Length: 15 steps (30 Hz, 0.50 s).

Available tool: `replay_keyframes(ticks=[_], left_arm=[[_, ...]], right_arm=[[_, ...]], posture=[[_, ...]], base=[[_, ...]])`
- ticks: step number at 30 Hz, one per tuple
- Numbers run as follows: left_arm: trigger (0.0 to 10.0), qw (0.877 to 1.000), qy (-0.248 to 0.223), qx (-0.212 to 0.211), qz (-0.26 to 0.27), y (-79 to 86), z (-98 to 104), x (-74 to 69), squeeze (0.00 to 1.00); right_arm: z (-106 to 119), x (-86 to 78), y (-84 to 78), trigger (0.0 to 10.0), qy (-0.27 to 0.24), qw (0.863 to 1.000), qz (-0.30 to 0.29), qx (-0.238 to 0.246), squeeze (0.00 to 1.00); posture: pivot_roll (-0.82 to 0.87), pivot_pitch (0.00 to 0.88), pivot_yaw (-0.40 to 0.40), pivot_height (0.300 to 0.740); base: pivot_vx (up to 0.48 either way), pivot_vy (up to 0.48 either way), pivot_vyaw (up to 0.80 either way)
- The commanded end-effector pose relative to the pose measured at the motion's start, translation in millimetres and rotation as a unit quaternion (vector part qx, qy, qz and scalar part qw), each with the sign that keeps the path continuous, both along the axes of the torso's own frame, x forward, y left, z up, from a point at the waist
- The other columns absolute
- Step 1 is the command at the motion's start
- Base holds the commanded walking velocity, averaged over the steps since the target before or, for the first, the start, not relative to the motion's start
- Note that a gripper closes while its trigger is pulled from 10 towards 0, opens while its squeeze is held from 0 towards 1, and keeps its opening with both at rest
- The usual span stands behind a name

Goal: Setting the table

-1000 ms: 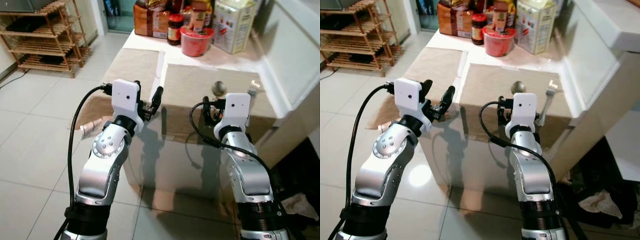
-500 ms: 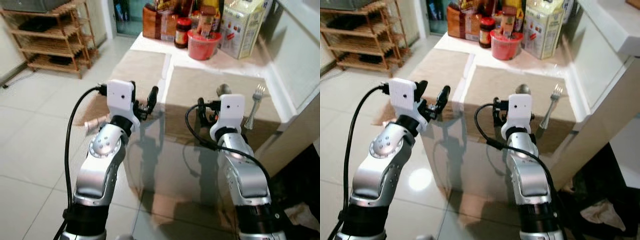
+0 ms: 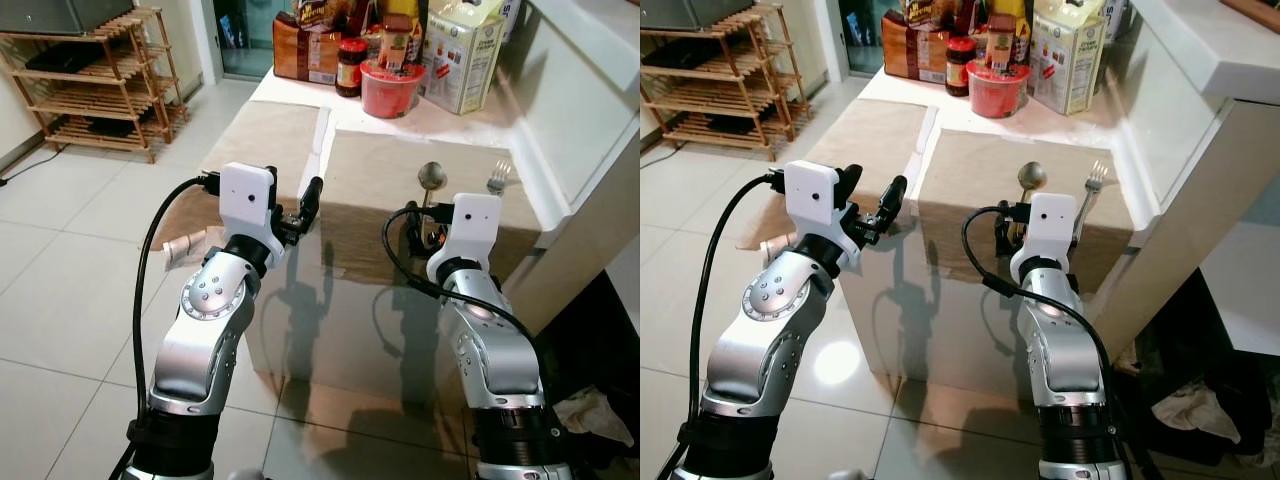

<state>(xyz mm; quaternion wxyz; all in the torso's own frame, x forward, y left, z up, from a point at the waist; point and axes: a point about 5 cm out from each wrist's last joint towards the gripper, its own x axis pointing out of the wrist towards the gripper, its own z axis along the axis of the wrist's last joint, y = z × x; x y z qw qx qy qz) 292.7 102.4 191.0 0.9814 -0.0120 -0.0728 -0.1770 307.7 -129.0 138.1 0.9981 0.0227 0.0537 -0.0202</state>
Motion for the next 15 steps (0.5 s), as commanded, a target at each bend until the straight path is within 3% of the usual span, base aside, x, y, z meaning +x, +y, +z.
replay_keyframes(ticks=[1,15], left_arm=[[10.0,1.0,-0.008,0.002,-0.005,-1.4,5.3,-2.3,0.0],[10.0,1.0,-0.006,0.003,-0.002,-0.2,6.8,-5.1,0.0]], right_arm=[[1.1,3.4,-0.4,10.0,0.004,1.0,0.0,0.01,0.0],[-5.7,10.4,-2.7,10.0,0.027,0.999,-0.004,0.035,0.0]], posture=[[0.12,0.0,-0.003,0.74],[0.13,0.0,-0.006,0.74]], base=[[0.0,0.0,0.0],[0.0,0.0,0.0]])
